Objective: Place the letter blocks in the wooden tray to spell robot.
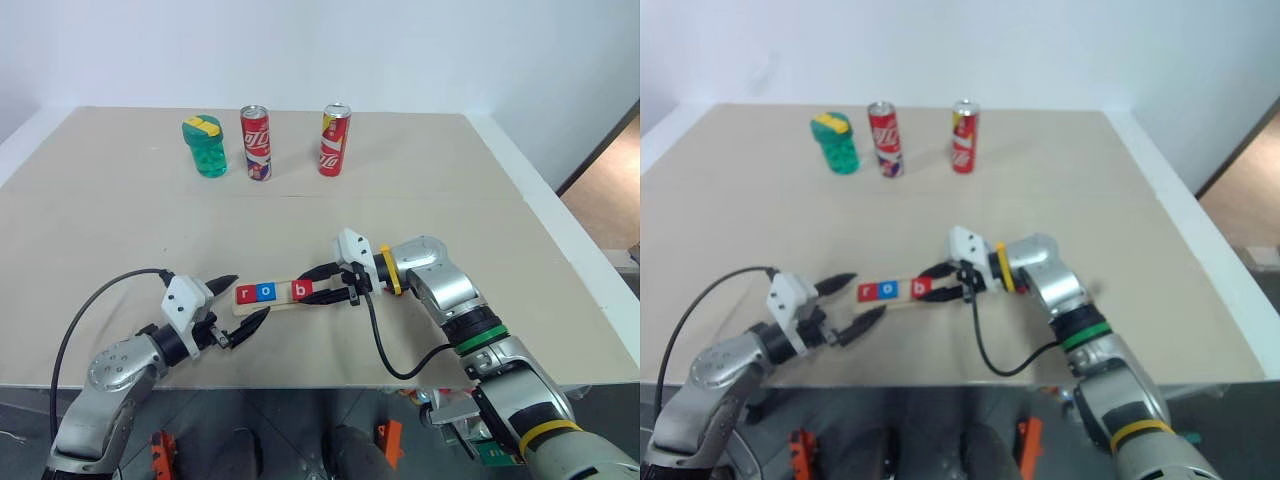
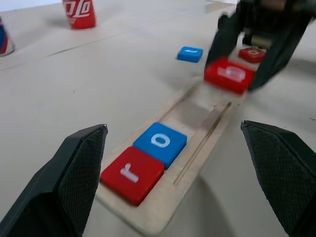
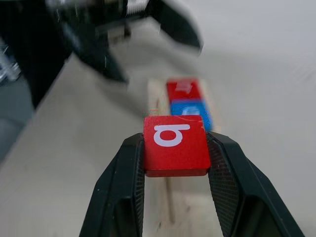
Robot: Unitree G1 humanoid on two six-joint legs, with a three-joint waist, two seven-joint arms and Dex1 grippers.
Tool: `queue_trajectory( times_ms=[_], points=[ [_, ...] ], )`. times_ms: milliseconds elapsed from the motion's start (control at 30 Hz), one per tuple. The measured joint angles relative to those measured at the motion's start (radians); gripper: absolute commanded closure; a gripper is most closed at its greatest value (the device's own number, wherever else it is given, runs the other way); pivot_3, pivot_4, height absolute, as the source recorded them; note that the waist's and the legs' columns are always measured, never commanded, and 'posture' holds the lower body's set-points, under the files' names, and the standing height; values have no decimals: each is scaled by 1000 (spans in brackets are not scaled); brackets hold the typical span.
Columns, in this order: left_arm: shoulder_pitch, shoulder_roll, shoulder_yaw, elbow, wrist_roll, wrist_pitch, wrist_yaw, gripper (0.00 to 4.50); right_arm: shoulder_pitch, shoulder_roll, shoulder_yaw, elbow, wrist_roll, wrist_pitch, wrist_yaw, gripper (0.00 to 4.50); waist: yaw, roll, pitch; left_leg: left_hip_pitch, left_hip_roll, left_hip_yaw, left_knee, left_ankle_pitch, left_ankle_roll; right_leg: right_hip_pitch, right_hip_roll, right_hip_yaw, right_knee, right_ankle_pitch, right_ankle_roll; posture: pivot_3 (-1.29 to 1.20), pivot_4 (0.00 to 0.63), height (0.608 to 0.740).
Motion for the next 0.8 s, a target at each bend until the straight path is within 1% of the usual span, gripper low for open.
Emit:
queue_trajectory(
  times_ms=[167, 267, 500, 800],
  points=[
    [41, 1, 4, -41, -3, 12, 22, 0, -83, 73, 3, 159, -47, -67, 2, 3289, -3, 0, 0, 1, 2, 0, 0, 0, 0, 0, 1, -2, 0, 1, -2, 0, 150, 740],
    [44, 1, 5, -50, -3, 14, 36, 0, -115, 98, 3, 231, -69, -101, 0, 3289, -3, 0, 0, 1, 3, 0, 0, 0, 0, 0, 2, -3, 0, 1, -4, 0, 150, 740],
    [46, 1, 5, -54, -4, 20, 52, 0, -143, 138, 2, 328, -106, -164, -1, 3289, -3, 0, 0, 1, 2, 0, 0, 0, 0, 0, 1, -3, 0, 1, -4, 0, 150, 740],
    [46, 1, 5, -56, -8, 22, 57, 0, -174, 161, -1, 394, -130, -202, -5, 3289, -3, 0, 0, 1, 3, 0, 0, 0, 0, 0, 1, -4, 0, 1, -5, 0, 150, 740]
  ],
)
